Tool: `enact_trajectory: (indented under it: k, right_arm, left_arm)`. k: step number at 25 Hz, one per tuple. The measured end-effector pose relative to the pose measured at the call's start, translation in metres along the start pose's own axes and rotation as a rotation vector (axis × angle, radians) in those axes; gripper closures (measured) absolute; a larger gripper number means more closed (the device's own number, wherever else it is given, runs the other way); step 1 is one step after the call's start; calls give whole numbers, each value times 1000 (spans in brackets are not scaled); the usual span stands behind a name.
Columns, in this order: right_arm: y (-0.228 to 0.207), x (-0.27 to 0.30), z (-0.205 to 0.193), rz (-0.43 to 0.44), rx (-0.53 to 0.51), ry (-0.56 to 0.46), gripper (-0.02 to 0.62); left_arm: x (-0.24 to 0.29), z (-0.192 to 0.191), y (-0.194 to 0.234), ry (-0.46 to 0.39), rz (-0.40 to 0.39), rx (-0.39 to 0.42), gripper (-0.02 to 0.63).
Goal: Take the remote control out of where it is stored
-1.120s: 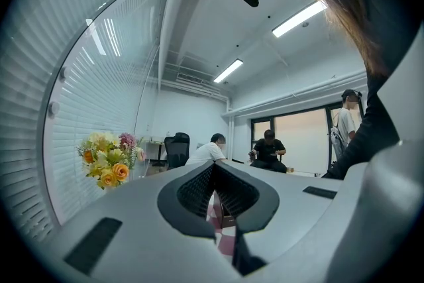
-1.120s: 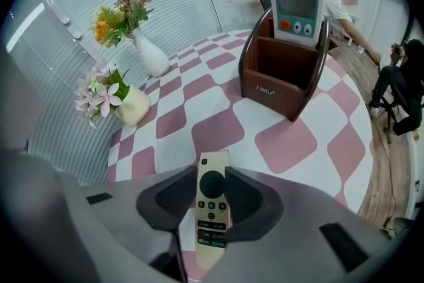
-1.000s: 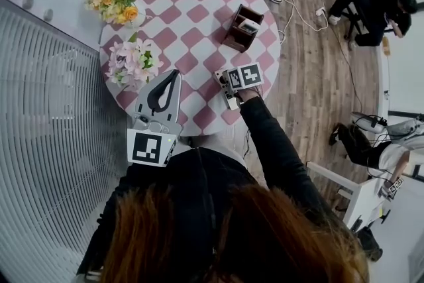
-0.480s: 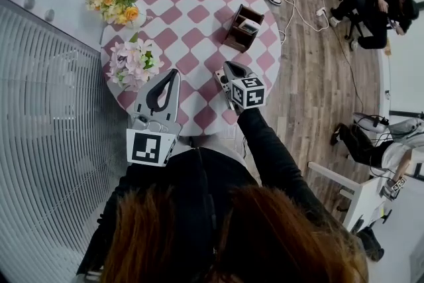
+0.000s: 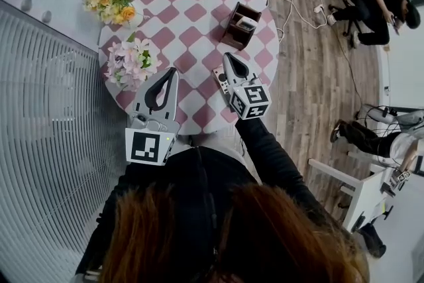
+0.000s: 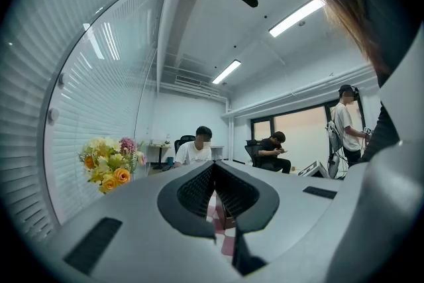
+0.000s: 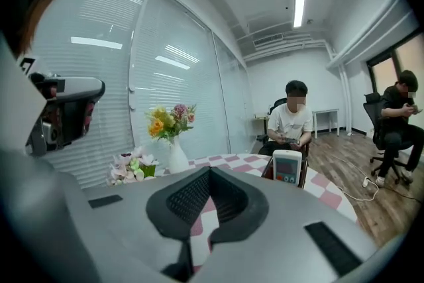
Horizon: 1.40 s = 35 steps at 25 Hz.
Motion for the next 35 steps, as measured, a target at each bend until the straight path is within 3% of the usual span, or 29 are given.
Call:
enact_trajectory:
  k: [9,17,35]
  right_arm:
    - [36,-32,60,0,-51,-140,581]
    - [54,-62,96,-56,-84,-219,581]
    - [57,-73,109,-103,-48,-244,581]
  left_arm:
    - [1,0,-2,-5,-6,3,597]
    - [3,-3,-3,-10,-17,7,597]
    - [13,-3,-4,-27,-27,-6,597]
Point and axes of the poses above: the fingertips, and each gripper's own axes: x forward along the fingers, y to its left, z out of its top, the point moved 2 cm from there along -x, backward along the fingers, and after that the axes turned 8 degrees about z, right-handed, at the moved point
